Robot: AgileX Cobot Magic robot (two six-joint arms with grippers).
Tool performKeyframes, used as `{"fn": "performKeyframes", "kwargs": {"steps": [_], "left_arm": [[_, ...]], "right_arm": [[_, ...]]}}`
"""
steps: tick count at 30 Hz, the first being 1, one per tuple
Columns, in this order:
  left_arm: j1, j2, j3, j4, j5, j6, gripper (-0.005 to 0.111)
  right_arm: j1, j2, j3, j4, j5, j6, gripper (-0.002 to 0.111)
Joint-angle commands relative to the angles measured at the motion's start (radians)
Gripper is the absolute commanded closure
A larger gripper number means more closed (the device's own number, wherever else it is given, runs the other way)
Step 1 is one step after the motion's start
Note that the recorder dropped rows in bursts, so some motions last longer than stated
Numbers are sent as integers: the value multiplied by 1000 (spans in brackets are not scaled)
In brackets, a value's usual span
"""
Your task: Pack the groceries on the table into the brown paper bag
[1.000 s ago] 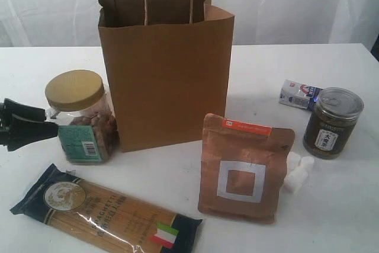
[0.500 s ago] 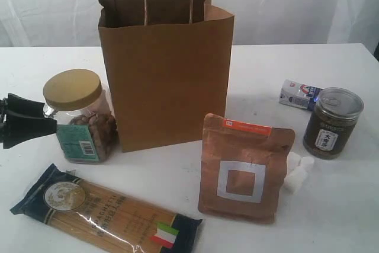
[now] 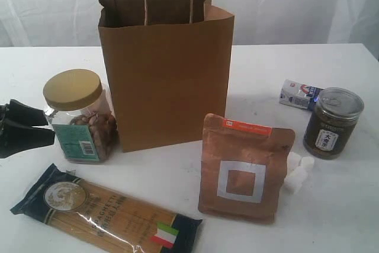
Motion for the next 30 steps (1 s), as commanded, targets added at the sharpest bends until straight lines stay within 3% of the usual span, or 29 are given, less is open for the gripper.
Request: {"fn": "performKeyframes", "kwargs": {"steps": [1, 3, 6, 10, 13, 17, 18, 22, 26, 30], "left_arm": [[2, 1, -2, 1, 33, 93, 1], [2, 2, -2, -1, 36, 93, 1], [2, 2, -2, -15, 34, 110, 1], [2, 2, -2, -108, 6, 154, 1], [2, 2, -2, -144, 0, 157, 1], [2, 2, -2, -146, 2, 157, 2], [2, 2, -2, -148, 4, 157, 2], [2, 2, -2, -166, 23, 157, 2], [2, 2, -2, -171, 6, 157, 2], [2, 2, -2, -171, 0, 157, 2]], "right_arm": [[-3, 106, -86, -147, -125, 420, 108], [-3, 217, -149, -334, -221, 560, 108], [-3, 451, -281, -787, -401, 731, 108], [-3, 823, -472, -1474, -514, 664, 108], [-3, 1037, -549, -1783, -434, 661, 108], [-3, 1202, -597, -1726, -39, 618, 108], [-3, 1227, -628, -1717, 140, 566, 108], [-3, 1267, -722, -1784, 546, 344, 108], [14, 1256, -766, -1670, 616, 250, 108], [135, 1228, -793, -1122, 587, -261, 108]]}}
